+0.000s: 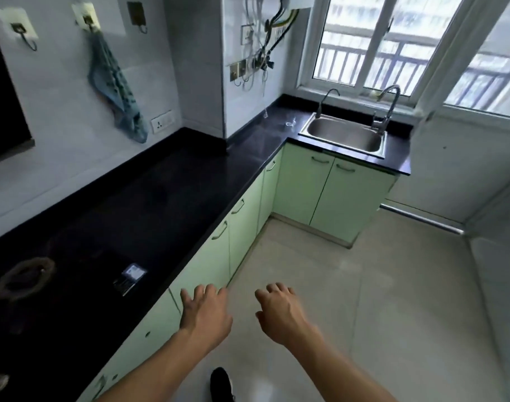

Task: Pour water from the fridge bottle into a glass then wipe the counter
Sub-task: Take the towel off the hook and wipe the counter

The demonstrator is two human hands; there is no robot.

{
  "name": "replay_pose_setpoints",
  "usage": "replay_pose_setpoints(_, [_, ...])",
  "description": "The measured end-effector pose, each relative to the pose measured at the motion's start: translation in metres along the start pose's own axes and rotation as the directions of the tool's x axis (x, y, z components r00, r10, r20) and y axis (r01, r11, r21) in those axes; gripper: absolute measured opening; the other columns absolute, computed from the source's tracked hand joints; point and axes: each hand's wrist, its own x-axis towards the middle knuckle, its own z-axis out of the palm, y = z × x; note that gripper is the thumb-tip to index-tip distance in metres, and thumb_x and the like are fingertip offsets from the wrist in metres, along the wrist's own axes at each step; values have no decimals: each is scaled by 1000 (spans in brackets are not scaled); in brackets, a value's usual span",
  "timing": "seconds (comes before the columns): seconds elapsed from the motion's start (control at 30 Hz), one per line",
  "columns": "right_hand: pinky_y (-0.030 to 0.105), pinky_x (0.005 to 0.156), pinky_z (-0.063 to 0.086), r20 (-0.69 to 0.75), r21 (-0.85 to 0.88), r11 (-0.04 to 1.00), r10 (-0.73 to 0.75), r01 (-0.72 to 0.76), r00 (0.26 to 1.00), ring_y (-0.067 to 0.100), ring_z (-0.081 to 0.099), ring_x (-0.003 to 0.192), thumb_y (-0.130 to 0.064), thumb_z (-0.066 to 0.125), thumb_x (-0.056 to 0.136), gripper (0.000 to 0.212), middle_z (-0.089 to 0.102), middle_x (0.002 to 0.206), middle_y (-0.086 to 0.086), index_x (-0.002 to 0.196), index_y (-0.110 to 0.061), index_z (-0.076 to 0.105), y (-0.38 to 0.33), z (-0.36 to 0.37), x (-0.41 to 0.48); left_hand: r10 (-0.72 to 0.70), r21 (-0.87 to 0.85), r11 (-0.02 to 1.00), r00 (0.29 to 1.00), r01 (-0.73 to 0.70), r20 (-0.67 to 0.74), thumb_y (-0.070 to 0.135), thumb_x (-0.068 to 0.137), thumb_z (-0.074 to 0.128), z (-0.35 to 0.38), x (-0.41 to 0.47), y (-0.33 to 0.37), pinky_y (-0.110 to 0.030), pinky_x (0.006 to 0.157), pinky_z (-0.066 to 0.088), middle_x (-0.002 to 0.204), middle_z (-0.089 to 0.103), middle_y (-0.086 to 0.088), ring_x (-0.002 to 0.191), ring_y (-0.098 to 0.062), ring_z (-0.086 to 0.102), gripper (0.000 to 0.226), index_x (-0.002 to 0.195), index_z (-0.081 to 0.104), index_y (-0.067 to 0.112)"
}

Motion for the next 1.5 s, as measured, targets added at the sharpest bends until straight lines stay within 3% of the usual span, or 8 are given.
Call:
replay_pose_setpoints(0.33, [43, 98, 42, -48, 55, 965, 260, -257, 964, 32, 49, 119, -37, 57, 94, 30, 59, 121, 10, 117, -18, 58, 126, -75, 128, 184, 45, 982, 983, -183, -23, 47, 95, 48, -87, 206, 60, -62, 111, 24, 131, 52, -5, 125, -28, 44, 43, 129, 48, 20])
replay_pose_setpoints(0.53, [42, 97, 42, -77, 89, 957, 283, -276, 956, 32, 50, 119, -38, 56, 94, 30, 60, 121, 9, 116, -18, 58, 201, -100, 204, 209, 75, 976, 977, -206, -44, 52, 95, 48, -121, 308, 97, -62, 110, 24, 132, 52, -6, 126, -28, 45, 47, 130, 48, 20])
replay_pose_setpoints(0.8, [40, 96, 40, -70, 66, 989, 137, -133, 988, 33, 48, 120, -38, 54, 93, 30, 59, 121, 9, 115, -18, 56, 311, -138, 338, 77, 11, 997, 996, -77, -48, 53, 96, 49, -163, 439, 144, -61, 115, 20, 133, 51, -2, 130, -26, 42, 46, 131, 48, 23])
replay_pose_setpoints(0.97, [41, 98, 41, -34, 45, 999, -2, 4, 999, 32, 48, 121, -37, 54, 93, 30, 59, 122, 9, 117, -18, 57, 339, -170, 419, -57, -53, 997, 997, 54, -48, 52, 95, 51, -185, 494, 143, -62, 115, 20, 134, 50, -2, 132, -27, 40, 44, 128, 48, 24])
replay_pose_setpoints(1.33, [41, 97, 42, 36, 37, 970, -242, 241, 970, 30, 50, 120, -38, 56, 94, 33, 59, 121, 6, 121, -20, 56, 284, -185, 561, -287, -176, 945, 957, 275, -44, 52, 93, 54, -197, 573, 54, -62, 116, 21, 140, 50, -4, 135, -29, 39, 50, 134, 47, 24])
replay_pose_setpoints(1.5, [40, 92, 44, 63, 4, 941, -339, 339, 939, 29, 51, 117, -39, 55, 93, 27, 59, 115, 3, 113, -21, 56, 242, -193, 617, -363, -201, 916, 931, 348, -45, 51, 94, 56, -212, 589, 5, -61, 118, 21, 140, 50, -6, 136, -29, 39, 53, 137, 46, 22])
